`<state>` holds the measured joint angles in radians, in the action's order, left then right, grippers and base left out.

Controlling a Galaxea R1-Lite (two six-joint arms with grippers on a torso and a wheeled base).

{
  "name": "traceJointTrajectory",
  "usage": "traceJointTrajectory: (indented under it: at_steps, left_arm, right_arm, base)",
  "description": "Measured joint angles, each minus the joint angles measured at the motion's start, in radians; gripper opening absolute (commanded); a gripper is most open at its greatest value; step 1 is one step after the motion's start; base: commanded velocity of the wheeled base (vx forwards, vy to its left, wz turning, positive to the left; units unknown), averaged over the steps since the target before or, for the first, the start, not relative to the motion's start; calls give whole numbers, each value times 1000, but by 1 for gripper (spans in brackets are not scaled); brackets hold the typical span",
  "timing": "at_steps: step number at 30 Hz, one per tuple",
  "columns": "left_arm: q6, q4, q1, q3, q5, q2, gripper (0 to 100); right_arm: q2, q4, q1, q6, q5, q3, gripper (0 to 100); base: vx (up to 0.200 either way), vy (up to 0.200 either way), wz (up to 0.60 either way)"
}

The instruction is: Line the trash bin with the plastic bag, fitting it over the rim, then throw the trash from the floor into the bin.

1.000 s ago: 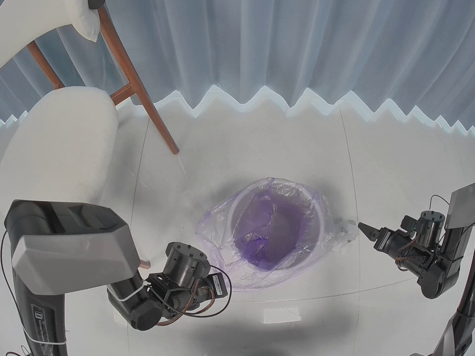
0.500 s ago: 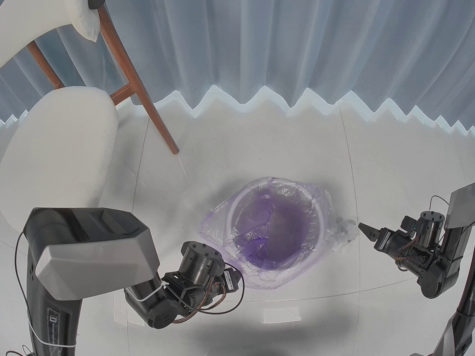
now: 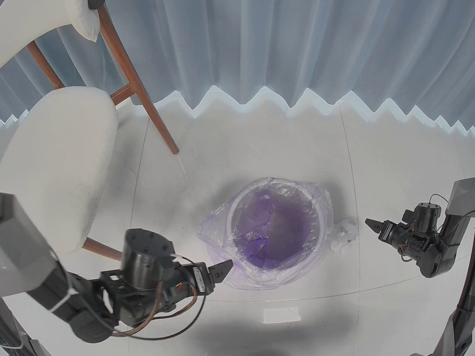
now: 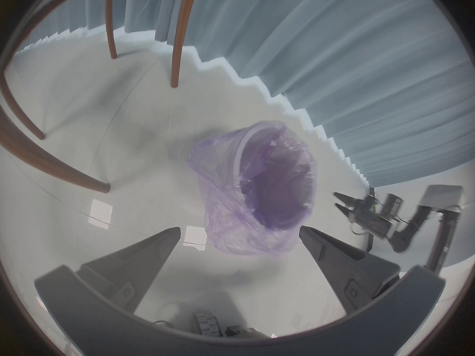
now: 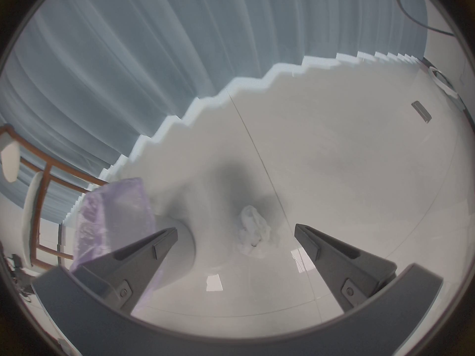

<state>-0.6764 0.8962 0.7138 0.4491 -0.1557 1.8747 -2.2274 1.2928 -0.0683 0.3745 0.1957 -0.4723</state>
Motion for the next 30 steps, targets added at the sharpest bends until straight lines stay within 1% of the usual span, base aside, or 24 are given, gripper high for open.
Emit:
traceJointTrajectory:
  at_steps: [5, 7, 10, 13, 15, 23, 27, 30]
  left_arm:
    - [22, -21, 17, -130, -1, -198, 100]
    - [28, -29, 15, -172, -2, -264, 100]
    - [38, -32, -1, -215, -2, -343, 100]
    - [49, -28, -39, -243, -3, -421, 100]
    - [74, -22, -75, -254, -4, -473, 100]
    - [175, -16, -251, -266, -6, -609, 100]
    - [213, -16, -336, -265, -7, -657, 100]
    - [236, -18, -375, -258, -7, -687, 100]
  right_arm:
    - [-35, -316, -36, -43, 13, -207, 100]
    - [-53, -419, -45, -77, 18, -301, 100]
    - [-86, -521, -52, -125, 22, -411, 100]
    - [-135, -560, -51, -165, 25, -506, 100]
    - [-174, -569, -40, -177, 26, -556, 100]
    - [-285, -606, 19, -189, 28, -652, 100]
    - [-316, -693, 42, -189, 28, -729, 100]
    - [-333, -761, 51, -189, 25, -789, 100]
  base:
    - [0, 0, 0]
    - [0, 0, 0]
    - [0, 0, 0]
    - [0, 0, 0]
    - [0, 0, 0]
    - [0, 0, 0]
    - [0, 0, 0]
    - [0, 0, 0]
